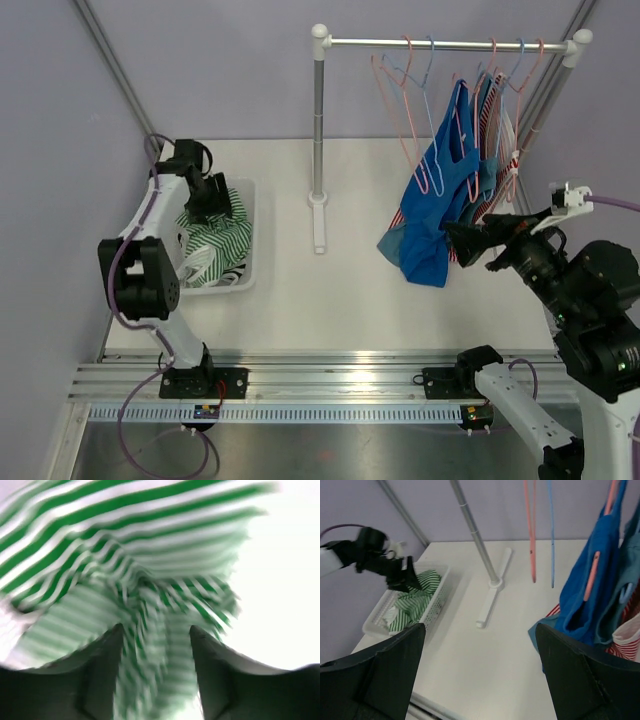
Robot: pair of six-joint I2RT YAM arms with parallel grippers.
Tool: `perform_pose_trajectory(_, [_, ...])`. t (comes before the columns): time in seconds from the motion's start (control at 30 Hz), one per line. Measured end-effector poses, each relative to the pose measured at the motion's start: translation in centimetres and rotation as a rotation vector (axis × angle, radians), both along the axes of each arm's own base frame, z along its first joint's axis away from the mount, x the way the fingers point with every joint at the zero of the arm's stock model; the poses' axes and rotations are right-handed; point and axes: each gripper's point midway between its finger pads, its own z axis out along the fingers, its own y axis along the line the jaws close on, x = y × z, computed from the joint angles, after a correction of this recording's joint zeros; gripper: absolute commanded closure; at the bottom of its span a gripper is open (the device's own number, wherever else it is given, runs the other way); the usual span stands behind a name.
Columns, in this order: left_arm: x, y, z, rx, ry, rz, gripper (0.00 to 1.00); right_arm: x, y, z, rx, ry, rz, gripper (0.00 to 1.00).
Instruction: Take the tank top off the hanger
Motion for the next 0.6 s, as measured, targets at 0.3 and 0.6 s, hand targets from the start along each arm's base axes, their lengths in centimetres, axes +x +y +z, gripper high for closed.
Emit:
perform_pose_trajectory(0.3, [-1.3,-0.9,14.5,-0.038,-0.429,-0.02,0.01,9.5,-2.5,-1.3,-0.089,0.189,-0.294,0.01])
perform_pose_trajectory(0.6, [-6.2,-1.6,19.6,-0.064,-0.639,-0.04,0.01,16.7,-4.0,-0.5,-0.25,0.233,-0.451,0.2])
